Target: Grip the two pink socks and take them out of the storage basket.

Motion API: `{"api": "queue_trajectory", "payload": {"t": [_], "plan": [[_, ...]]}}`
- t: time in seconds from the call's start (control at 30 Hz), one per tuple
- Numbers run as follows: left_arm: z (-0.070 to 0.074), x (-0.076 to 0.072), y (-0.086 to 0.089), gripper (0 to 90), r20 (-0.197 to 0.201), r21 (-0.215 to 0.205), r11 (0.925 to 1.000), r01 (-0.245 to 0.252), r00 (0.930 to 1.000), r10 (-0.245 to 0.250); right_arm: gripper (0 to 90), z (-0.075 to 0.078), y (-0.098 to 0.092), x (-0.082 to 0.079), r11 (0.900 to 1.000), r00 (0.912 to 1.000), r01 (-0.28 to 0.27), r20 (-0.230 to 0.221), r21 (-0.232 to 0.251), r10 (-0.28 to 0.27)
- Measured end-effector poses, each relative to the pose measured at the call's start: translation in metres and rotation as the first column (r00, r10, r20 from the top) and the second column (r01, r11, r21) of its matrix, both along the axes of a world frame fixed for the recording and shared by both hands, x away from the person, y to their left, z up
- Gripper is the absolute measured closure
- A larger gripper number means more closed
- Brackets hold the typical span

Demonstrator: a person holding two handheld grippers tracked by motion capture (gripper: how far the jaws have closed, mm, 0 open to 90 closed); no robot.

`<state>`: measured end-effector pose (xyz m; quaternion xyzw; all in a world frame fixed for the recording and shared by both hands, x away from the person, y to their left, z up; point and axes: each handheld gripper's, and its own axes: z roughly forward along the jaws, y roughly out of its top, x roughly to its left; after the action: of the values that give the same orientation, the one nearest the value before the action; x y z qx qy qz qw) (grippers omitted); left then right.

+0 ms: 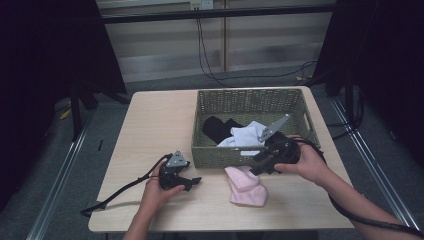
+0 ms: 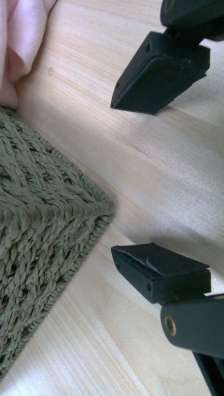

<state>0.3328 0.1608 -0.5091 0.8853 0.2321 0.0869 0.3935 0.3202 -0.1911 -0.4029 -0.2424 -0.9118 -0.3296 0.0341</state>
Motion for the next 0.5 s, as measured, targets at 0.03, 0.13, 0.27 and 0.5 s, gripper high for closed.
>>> {"api": "queue_trajectory", "payload": {"t": [0.03,0.13,0.27,0.5], "plan": [[0.0,0.0,0.0,24.2,0.0,0.0,1.0,0.0,1.0,0.0,43.4,-0.001,-0.002,0.0,1.0,1.0,0.004,-0.001,0.0,-0.004],[0.0,0.0,0.0,24.2,0.0,0.0,1.0,0.0,1.0,0.0,41.8,-0.003,-0.007,-0.003,1.0,0.9999,0.011,-0.001,-0.007,-0.011],[0.0,0.0,0.0,24.1,0.0,0.0,1.0,0.0,1.0,0.0,40.2,-0.008,-0.014,-0.005,1.0,0.9995,0.029,-0.008,-0.011,-0.029],[0.0,0.0,0.0,24.1,0.0,0.0,1.0,0.0,1.0,0.0,38.2,-0.017,-0.029,-0.009,0.998,0.9982,0.06,0.002,0.004,-0.06]]}}
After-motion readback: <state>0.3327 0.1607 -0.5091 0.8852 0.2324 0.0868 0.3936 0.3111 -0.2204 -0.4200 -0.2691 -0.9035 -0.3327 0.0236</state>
